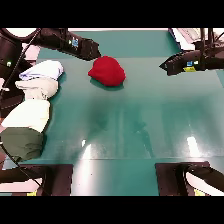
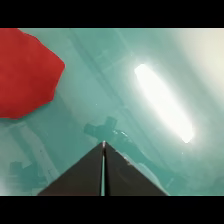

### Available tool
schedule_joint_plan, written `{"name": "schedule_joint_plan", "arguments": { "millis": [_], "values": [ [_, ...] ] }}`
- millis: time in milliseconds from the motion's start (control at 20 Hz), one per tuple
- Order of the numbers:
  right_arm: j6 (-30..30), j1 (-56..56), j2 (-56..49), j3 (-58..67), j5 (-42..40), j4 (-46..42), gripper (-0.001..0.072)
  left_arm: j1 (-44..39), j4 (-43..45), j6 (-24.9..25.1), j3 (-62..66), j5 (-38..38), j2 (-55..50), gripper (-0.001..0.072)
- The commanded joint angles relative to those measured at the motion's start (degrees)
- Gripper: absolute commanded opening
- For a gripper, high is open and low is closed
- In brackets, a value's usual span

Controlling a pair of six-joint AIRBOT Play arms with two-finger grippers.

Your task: Fold the shirts.

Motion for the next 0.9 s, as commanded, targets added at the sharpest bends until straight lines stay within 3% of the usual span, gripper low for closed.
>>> {"name": "schedule_joint_plan", "arguments": {
  "millis": [0, 500, 650, 750, 850],
  "values": [
    [0.02, 0.02, 0.04, 0.07, 0.0, 0.0, 0.0016, 0.0, 0.02, 0.0, 0.02, 0.02, -0.02, 0.0026],
    [0.02, 0.02, 0.04, 0.07, 0.0, 0.0, 0.0016, 0.0, -0.24, -0.22, 0.0, 0.44, -0.02, 0.0027],
    [0.02, 0.02, 0.04, 0.07, 0.0, 0.07, 0.0016, 0.0, 2.1, 1.51, 0.0, 7.32, -0.31, 0.0057],
    [0.02, 0.02, 0.04, 0.07, 0.0, 0.07, 0.0016, 0.02, 9.86, -0.79, 0.0, 13.55, -1.7, 0.0658],
    [0.02, 0.02, 0.04, 0.07, -0.02, 0.07, 0.0016, 0.55, 17.03, -4.52, 0.0, 17.35, -4.72, 0.0685]
  ]
}}
